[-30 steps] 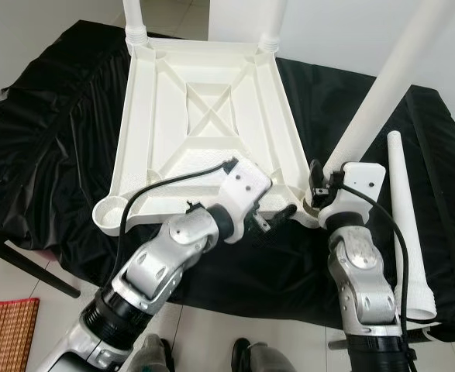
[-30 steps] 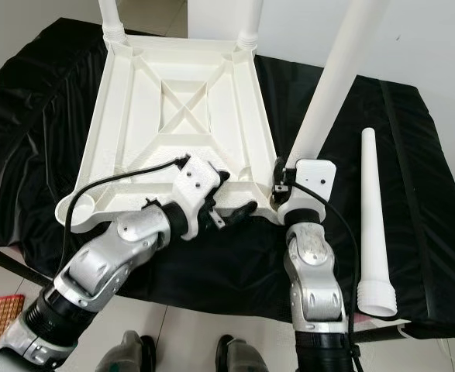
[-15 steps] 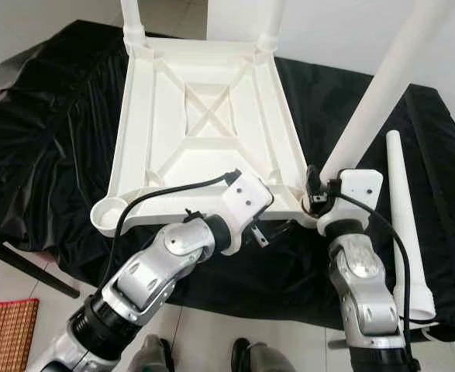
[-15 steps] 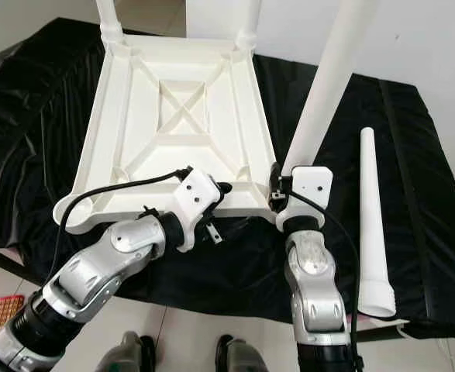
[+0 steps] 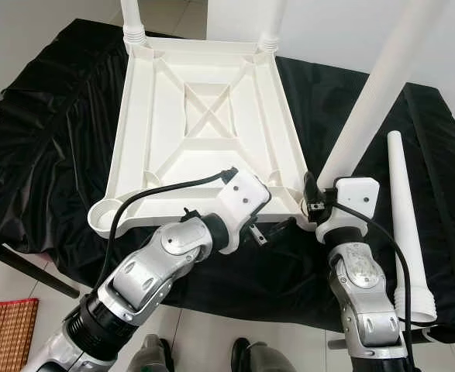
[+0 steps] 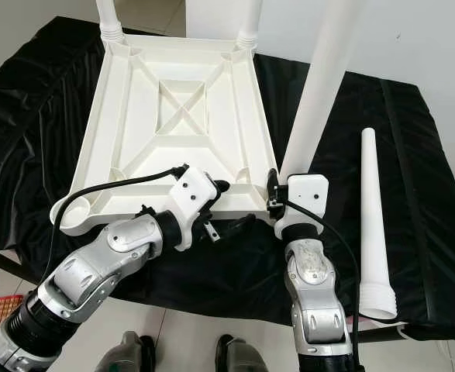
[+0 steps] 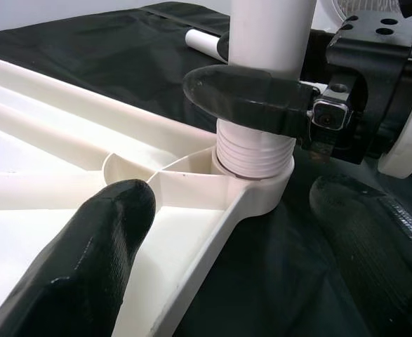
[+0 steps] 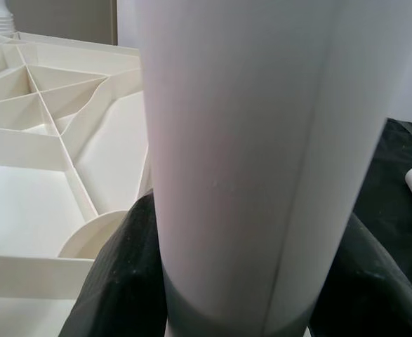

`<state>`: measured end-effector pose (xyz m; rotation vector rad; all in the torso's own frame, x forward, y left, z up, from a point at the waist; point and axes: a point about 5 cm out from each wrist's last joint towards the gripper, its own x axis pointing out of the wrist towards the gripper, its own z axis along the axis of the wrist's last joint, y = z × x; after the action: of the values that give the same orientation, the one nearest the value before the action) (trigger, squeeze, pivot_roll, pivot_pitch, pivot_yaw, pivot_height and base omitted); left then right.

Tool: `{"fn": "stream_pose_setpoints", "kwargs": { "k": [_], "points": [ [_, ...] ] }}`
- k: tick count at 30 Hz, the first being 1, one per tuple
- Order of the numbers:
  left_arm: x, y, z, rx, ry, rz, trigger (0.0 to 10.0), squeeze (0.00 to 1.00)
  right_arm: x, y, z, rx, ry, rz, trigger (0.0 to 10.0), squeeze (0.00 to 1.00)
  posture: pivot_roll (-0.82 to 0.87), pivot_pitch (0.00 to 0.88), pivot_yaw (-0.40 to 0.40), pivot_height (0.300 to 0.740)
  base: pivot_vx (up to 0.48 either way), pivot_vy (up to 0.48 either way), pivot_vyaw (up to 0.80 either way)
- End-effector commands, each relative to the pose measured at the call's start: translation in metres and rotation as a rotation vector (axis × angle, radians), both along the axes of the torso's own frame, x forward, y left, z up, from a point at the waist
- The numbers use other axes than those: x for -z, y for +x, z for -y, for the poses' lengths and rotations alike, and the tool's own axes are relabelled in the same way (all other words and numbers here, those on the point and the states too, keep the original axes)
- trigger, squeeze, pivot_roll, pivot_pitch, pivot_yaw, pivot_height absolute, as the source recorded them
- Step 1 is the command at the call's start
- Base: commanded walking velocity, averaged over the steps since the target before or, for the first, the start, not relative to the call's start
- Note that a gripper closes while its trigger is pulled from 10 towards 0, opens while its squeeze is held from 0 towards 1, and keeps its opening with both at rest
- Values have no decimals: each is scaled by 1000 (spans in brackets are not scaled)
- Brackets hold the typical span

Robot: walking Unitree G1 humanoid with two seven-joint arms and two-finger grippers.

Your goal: Building children table

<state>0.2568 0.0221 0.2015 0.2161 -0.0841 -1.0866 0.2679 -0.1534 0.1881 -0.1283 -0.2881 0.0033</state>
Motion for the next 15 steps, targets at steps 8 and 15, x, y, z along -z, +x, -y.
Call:
{"fn": "stream_pose_setpoints", "kwargs": {
  "k": [8, 15],
  "points": [
    [-3, -11, 4, 160, 25, -10, 10000, 0, 18, -4, 2, -39, 42, -58, 10000, 0, 67, 187, -39, 740, 0, 0, 0],
    [-5, -12, 2, 160, 22, -10, 10000, 0, 25, -1, 17, 64, 297, -125, 10000, 0, 67, 204, -26, 740, 0, 0, 0]
  ]
}}
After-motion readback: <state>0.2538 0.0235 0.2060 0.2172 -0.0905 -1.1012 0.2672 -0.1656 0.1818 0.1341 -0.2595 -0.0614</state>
